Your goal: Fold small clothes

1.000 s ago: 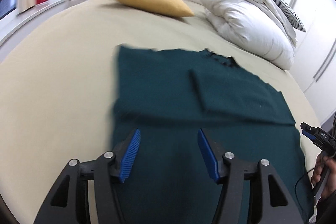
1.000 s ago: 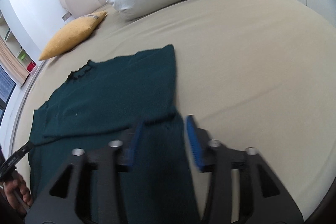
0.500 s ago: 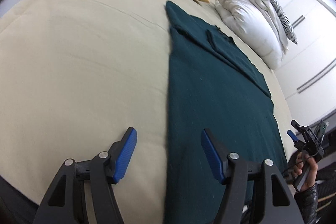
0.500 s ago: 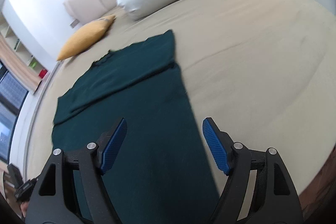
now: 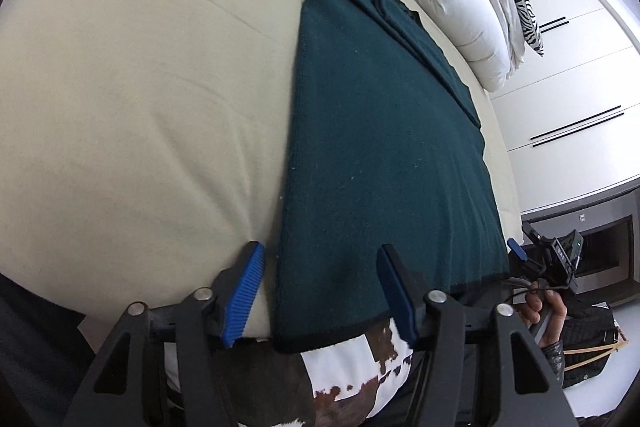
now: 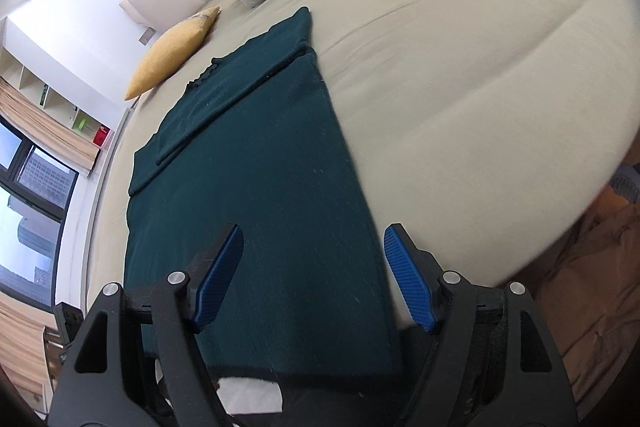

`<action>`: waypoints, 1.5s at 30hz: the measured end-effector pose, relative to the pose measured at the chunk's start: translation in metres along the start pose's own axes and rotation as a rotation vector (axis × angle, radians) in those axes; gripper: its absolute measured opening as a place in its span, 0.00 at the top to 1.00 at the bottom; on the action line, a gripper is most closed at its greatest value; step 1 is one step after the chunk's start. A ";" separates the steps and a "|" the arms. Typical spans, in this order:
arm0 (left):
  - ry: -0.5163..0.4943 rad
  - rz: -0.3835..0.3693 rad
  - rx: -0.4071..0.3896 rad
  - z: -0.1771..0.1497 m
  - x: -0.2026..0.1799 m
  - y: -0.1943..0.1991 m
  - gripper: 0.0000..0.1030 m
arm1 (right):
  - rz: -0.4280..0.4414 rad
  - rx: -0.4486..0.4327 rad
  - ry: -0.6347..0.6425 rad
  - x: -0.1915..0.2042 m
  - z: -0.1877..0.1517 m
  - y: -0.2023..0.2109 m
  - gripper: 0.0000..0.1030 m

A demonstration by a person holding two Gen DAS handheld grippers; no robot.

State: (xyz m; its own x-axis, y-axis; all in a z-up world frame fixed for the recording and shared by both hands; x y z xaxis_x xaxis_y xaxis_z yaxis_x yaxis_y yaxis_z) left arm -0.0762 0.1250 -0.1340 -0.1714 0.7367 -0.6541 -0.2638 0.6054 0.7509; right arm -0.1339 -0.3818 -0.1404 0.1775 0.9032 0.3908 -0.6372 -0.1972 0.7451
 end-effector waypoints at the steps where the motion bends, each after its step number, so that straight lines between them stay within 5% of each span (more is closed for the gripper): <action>1: 0.002 0.007 0.002 0.000 0.001 0.000 0.50 | -0.004 0.002 -0.004 -0.004 -0.003 0.003 0.30; 6: 0.025 0.024 0.006 -0.002 0.008 0.003 0.71 | -0.016 0.007 -0.053 -0.027 -0.012 0.019 0.30; 14: -0.004 0.048 0.026 -0.005 0.003 0.000 0.72 | -0.010 0.103 -0.072 -0.040 -0.036 0.020 0.33; 22: -0.032 0.076 0.064 -0.009 0.000 -0.004 0.71 | -0.035 0.184 0.010 -0.024 -0.044 0.006 0.50; 25: -0.048 0.087 0.072 -0.011 -0.001 -0.005 0.72 | -0.045 0.200 0.007 -0.025 -0.045 0.007 0.65; 27: -0.057 0.104 0.067 -0.011 0.000 -0.004 0.94 | -0.047 0.207 0.010 -0.025 -0.047 0.006 0.74; 32: -0.066 0.098 0.052 -0.012 -0.004 -0.001 0.94 | -0.043 0.229 0.041 -0.019 -0.049 0.004 0.92; 36: -0.061 0.059 0.027 -0.010 -0.009 0.009 0.94 | -0.027 0.204 0.045 -0.015 -0.045 0.009 0.93; 45: 0.037 -0.194 -0.072 0.012 -0.023 0.055 0.94 | 0.181 -0.010 -0.063 -0.002 -0.009 0.046 0.94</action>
State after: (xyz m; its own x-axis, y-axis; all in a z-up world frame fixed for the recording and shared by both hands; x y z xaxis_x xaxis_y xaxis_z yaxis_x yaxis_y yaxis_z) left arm -0.0756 0.1452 -0.0769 -0.1456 0.5961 -0.7896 -0.3619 0.7107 0.6032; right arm -0.1699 -0.3893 -0.1117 0.1055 0.8278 0.5511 -0.6705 -0.3501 0.6542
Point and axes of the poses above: each gripper's, at about its wrist camera, not at the fingertips, and y roughly against the way its jaws point, x to its left, z to its top, the point moved 4 cm from there along -y, roughly the way its jaws point, and after that the axes turned 10 degrees about y, right-handed, at the moved point
